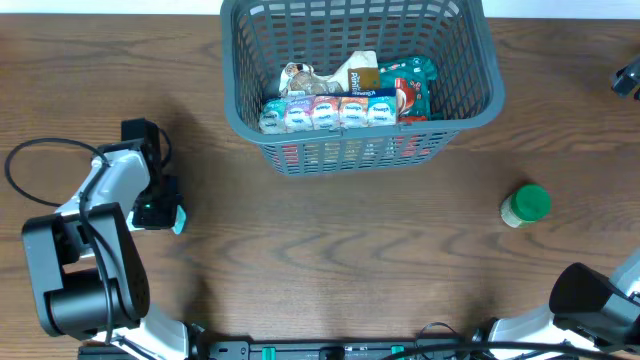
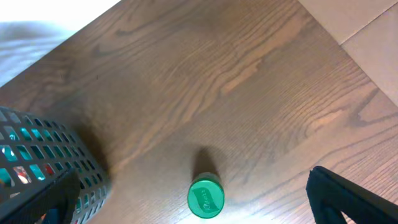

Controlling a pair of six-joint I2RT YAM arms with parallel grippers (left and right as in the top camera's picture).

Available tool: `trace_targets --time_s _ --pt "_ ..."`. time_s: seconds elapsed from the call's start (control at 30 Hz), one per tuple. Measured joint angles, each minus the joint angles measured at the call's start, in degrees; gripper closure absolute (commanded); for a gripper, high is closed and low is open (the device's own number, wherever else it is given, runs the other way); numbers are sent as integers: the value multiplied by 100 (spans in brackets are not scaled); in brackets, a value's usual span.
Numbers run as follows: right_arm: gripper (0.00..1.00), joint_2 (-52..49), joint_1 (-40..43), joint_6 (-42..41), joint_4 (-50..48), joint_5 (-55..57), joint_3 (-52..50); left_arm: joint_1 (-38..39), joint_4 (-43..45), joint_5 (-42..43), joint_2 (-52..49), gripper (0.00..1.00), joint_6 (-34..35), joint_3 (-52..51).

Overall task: Pack container
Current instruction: 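Lower the left gripper onto the mint-green wipes pouch and grasp it, then lift the wipes pouch with the left gripper and carry over basket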

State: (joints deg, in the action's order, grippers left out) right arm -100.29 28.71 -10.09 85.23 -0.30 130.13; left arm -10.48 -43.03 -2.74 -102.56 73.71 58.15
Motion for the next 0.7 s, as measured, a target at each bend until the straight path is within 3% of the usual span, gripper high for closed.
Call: trace_targets --time_s 0.37,0.7 --pt "1 0 0 2 0 -2 0 -179 481 636 402 94 -1880 494" --pt "1 0 0 0 0 -17 0 -227 2798 2551 2107 94 -3950 1478"
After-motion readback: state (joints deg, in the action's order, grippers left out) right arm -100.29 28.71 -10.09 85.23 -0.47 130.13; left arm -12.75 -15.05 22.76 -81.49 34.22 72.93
